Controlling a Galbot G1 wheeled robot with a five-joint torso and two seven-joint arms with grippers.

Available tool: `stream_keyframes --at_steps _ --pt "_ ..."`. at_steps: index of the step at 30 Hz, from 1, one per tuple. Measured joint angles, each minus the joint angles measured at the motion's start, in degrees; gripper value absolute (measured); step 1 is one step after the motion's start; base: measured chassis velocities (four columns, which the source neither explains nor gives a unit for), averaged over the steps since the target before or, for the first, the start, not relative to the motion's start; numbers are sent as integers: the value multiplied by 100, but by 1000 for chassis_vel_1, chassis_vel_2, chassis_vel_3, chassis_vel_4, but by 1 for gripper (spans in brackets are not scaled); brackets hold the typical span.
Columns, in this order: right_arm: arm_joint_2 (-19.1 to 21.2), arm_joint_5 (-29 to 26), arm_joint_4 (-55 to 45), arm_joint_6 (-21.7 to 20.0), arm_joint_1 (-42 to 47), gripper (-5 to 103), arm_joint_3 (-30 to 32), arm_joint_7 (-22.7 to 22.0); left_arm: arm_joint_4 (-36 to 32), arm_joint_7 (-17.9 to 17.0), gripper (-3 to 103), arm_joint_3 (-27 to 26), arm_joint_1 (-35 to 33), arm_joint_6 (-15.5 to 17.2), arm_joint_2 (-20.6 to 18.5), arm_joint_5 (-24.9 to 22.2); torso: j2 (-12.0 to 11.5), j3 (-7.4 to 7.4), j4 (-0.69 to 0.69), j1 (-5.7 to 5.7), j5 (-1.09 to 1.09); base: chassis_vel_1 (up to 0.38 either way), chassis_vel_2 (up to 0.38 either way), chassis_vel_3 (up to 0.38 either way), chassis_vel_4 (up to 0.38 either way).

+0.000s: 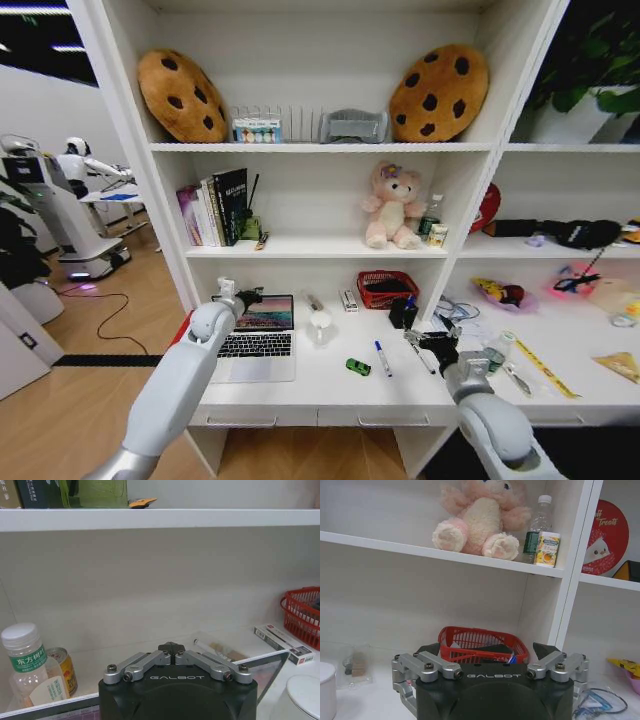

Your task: Organize the objects on the table.

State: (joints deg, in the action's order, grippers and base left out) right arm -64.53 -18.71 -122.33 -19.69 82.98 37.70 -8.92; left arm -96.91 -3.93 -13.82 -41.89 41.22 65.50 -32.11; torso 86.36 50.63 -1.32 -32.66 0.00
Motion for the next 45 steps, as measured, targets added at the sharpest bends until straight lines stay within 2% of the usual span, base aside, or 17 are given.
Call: stream_keyframes --at_steps 3,5,13,16,22,29,33,39,45 --pt "-23 6 7 21 14 100 -1 4 -176 -4 0 -17 -106 18 -48 -7 0 0 0 0 0 0 0 0 0" --pt "-80 21 8 50 48 100 7 13 -605 -4 0 -109 -415 38 -115 64 0 0 -1 0 0 0 0 0 0" --pt "-143 29 36 78 60 100 9 44 -1339 -3 0 -403 -1294 40 -171 300 0 0 1 1 -1 0 0 0 0" --pt "-152 54 48 79 30 100 -36 72 -1481 -2 0 -496 -1346 39 -216 320 0 -1 1 0 0 0 0 0 0" --pt "-171 93 45 76 12 100 -97 91 -1447 -21 0 -552 -1014 22 -235 186 0 0 -1 0 1 0 0 0 0" --pt "-123 91 9 72 51 100 -38 91 -577 75 0 -375 -564 -119 -49 294 0 0 -2 0 -1 0 0 0 0" --pt "-106 83 -11 64 54 100 -13 84 -431 99 0 -338 -561 -125 -17 342 0 0 -1 0 -1 0 0 0 0" --pt "-168 83 9 58 66 100 -36 70 -630 97 0 -297 -869 -64 -133 448 0 0 0 0 1 0 0 0 0" --pt "-184 97 66 54 54 100 -125 79 -989 96 0 -315 -1482 -60 -248 582 0 0 0 0 0 0 0 0 0"
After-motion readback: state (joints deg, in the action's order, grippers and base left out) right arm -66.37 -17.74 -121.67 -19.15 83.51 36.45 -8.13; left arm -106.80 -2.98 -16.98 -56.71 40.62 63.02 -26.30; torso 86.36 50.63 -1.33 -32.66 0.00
